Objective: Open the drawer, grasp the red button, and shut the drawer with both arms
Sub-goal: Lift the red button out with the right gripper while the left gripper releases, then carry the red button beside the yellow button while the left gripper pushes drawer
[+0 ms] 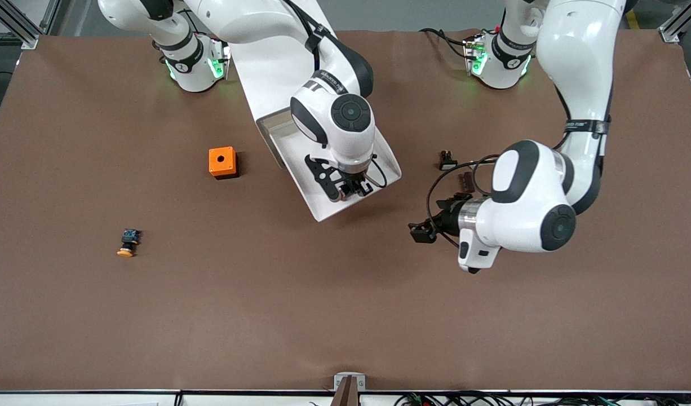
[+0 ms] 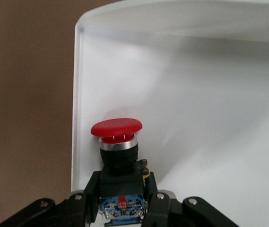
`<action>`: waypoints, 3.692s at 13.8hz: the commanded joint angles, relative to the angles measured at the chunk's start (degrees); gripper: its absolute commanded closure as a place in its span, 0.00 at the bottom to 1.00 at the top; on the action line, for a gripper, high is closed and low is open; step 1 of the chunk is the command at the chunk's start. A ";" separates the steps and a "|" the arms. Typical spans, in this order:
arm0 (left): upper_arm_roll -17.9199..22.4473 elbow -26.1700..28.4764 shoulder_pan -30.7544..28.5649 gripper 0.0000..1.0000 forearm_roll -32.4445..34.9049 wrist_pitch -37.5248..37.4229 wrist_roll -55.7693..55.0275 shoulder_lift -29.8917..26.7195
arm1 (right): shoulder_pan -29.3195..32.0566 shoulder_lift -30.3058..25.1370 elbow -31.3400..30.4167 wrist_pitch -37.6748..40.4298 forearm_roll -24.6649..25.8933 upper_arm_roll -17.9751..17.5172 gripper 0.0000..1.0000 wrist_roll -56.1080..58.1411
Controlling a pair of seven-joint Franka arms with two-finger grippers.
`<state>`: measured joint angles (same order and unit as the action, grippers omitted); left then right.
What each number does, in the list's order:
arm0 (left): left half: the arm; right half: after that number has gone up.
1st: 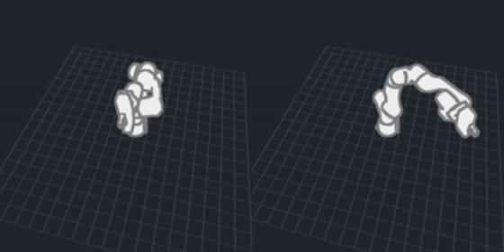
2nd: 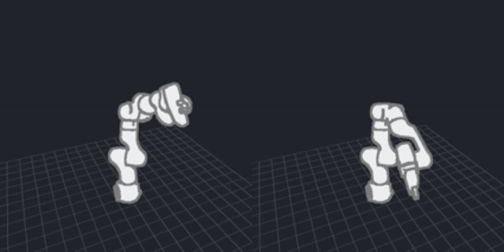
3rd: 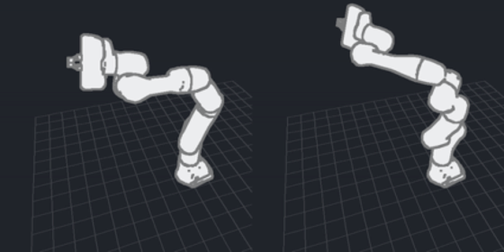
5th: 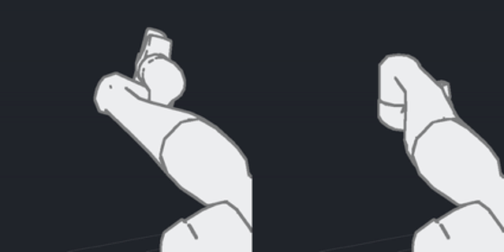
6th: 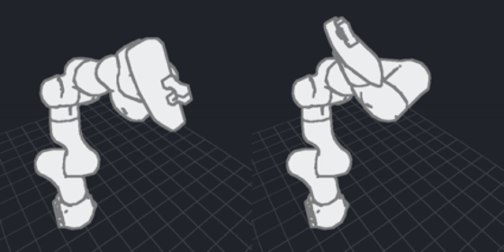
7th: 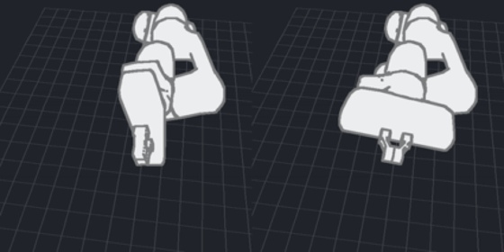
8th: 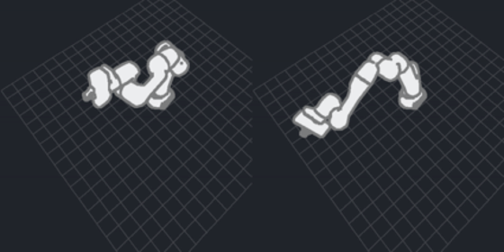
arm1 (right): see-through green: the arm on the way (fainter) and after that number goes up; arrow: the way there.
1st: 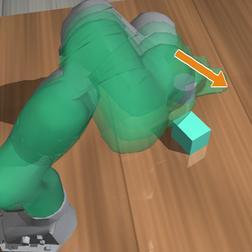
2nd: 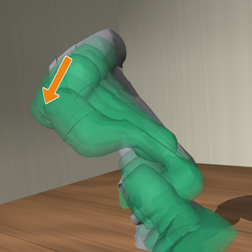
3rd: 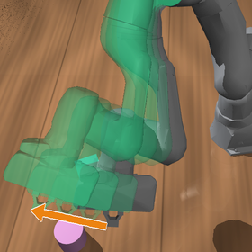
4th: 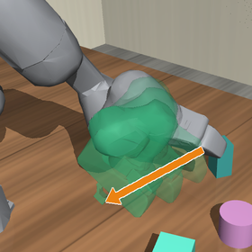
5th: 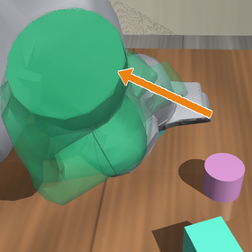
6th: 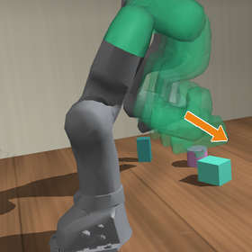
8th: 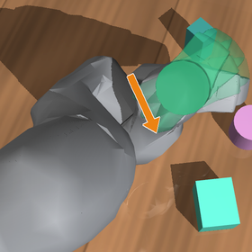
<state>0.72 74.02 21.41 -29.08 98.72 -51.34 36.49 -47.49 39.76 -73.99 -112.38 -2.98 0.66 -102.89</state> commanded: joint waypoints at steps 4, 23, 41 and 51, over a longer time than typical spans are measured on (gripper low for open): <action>-0.19 6.30 4.07 0.00 1.39 11.38 0.27 -0.45 | -0.32 -0.21 2.97 6.79 -0.19 0.48 0.72 0.50; -0.46 13.87 22.79 0.00 9.13 25.73 -6.75 0.96 | 37.20 -11.19 -1.13 18.89 3.41 0.83 0.72 82.73; -0.81 13.87 36.33 0.00 9.04 25.11 -20.82 0.52 | 47.32 -10.58 -34.98 -24.26 5.79 0.83 0.71 97.35; 5.33 12.82 29.84 0.00 14.11 24.59 -20.03 -3.17 | 47.31 -7.33 -35.52 -26.14 7.20 0.92 0.67 97.44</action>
<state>4.00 86.62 54.12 -18.20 124.65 -71.52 36.06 -1.06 32.37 -109.19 -137.85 3.42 2.18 -6.00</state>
